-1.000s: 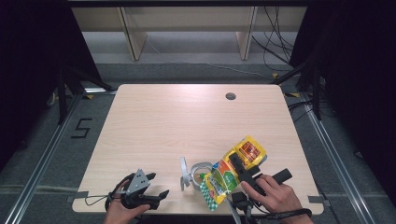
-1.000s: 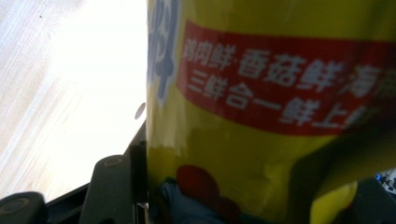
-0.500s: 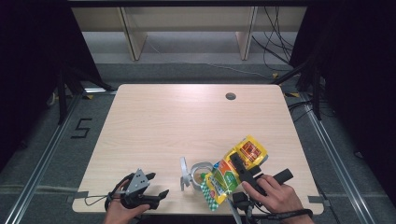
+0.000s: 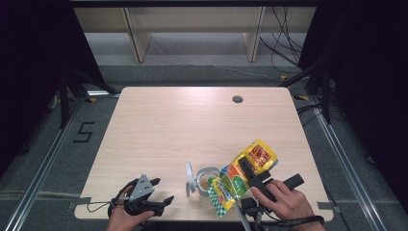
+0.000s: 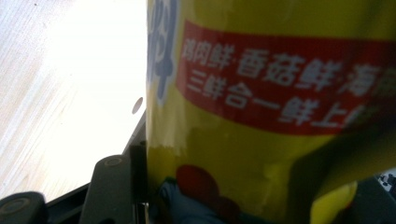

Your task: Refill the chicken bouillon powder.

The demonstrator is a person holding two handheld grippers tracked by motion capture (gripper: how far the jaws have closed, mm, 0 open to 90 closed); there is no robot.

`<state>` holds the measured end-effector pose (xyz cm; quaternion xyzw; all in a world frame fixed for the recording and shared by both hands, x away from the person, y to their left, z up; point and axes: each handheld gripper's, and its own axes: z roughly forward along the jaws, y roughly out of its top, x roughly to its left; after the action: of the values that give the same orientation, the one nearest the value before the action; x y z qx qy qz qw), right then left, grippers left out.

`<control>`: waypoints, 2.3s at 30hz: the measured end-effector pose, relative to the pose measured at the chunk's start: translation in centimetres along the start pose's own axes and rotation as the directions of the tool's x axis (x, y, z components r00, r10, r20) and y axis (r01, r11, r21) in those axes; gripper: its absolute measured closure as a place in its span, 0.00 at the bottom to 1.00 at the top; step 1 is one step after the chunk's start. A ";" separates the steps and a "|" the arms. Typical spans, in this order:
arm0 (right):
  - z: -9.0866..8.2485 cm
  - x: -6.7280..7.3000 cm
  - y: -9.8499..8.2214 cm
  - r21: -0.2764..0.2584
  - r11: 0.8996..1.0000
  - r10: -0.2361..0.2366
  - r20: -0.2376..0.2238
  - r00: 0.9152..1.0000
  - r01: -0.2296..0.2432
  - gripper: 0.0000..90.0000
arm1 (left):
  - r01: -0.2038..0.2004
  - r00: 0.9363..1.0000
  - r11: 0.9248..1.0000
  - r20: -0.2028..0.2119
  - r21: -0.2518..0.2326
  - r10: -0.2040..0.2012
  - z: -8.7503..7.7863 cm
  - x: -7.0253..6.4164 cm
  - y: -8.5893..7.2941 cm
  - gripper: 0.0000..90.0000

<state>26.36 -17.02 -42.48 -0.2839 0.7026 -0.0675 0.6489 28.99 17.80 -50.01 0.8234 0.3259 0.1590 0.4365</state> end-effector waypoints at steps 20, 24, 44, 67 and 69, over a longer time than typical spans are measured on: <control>0.1 0.2 0.1 0.005 1.000 0.016 -0.004 1.000 -0.016 0.49 | -0.001 1.000 1.000 -0.001 -0.006 0.001 0.2 0.0 -0.1 0.25; 0.1 0.3 0.0 0.005 1.000 0.019 -0.003 1.000 -0.019 0.49 | -0.021 1.000 1.000 -0.005 -0.006 0.021 0.1 0.1 0.0 0.25; 0.0 0.2 0.0 0.008 1.000 0.018 -0.003 1.000 -0.018 0.49 | -0.032 0.999 0.999 -0.014 0.005 0.032 0.1 0.1 0.0 0.25; 0.0 0.0 0.1 0.004 1.000 -0.025 0.001 1.000 0.025 0.49 | -0.042 0.999 0.999 -0.018 0.015 0.042 0.0 0.3 0.0 0.25; 0.1 0.0 0.1 0.002 1.000 -0.025 -0.001 1.000 0.025 0.49 | -0.020 1.000 1.000 -0.013 0.000 0.020 0.1 0.2 -0.1 0.25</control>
<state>26.37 -16.89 -42.55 -0.2923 0.6992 -0.0765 0.6480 29.13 17.90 -50.09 0.8256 0.3206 0.1686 0.4328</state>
